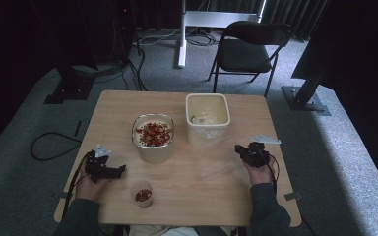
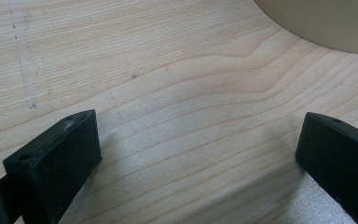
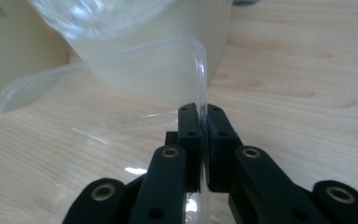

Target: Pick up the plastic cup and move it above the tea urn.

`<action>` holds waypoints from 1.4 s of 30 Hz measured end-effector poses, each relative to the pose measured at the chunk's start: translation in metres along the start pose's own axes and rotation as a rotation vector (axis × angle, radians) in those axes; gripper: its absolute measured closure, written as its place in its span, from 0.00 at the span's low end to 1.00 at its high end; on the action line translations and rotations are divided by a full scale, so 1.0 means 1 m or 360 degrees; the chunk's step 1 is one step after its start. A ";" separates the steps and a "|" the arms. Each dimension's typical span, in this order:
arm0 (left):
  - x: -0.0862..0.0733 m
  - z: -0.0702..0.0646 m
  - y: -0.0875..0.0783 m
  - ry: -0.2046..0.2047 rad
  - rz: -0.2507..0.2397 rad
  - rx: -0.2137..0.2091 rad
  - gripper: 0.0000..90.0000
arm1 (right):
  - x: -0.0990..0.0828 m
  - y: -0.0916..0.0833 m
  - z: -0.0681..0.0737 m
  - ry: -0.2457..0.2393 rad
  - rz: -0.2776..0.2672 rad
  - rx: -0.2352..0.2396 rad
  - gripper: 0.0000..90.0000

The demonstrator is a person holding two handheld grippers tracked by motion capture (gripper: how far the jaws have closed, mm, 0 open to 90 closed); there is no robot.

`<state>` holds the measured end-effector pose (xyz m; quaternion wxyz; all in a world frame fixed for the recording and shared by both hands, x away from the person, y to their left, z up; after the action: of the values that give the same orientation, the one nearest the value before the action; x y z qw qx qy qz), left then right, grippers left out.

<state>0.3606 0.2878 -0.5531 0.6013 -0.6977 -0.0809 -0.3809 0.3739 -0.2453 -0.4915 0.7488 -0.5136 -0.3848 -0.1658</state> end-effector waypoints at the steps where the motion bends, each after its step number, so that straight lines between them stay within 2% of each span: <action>1: 0.000 0.000 0.000 0.0000 0.0000 0.0000 0.00 | 0.001 -0.003 0.001 -0.0010 -0.0006 -0.0003 0.96; 3: 0.000 0.000 0.000 0.0000 0.0000 0.0000 0.00 | 0.002 -0.004 0.002 -0.0021 -0.0013 -0.0005 0.96; 6: 0.000 0.000 0.000 0.0001 0.0001 0.0000 0.00 | 0.008 -0.014 0.007 -0.0030 -0.0056 0.0030 0.96; 18: 0.000 0.000 0.000 0.0000 0.0000 0.0000 0.00 | 0.024 -0.034 0.015 -0.0054 -0.0134 0.0052 0.96; 34: 0.000 0.000 0.000 -0.0003 -0.0003 0.0001 0.00 | 0.052 -0.053 0.010 -0.0030 -0.0216 0.0012 0.96; 39: 0.000 0.000 0.000 -0.0005 -0.0004 0.0001 0.00 | 0.067 -0.059 0.007 -0.0007 -0.0255 -0.0040 0.96; 42: 0.000 0.000 0.000 0.0000 -0.0003 0.0002 0.00 | 0.074 -0.061 0.004 0.0014 -0.0270 -0.0046 0.96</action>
<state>0.3608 0.2878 -0.5531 0.6013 -0.6972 -0.0818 -0.3815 0.3809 -0.2559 -0.3963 0.7263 -0.4891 -0.4211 -0.2365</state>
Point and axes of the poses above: each handheld gripper's, and its own axes: y roughly forward along the jaws, x roughly out of its top, z roughly to its left, the point moved 1 cm from there along y, roughly forward along the jaws, and after that the axes turned 4 degrees about z, right-handed, at the moved point
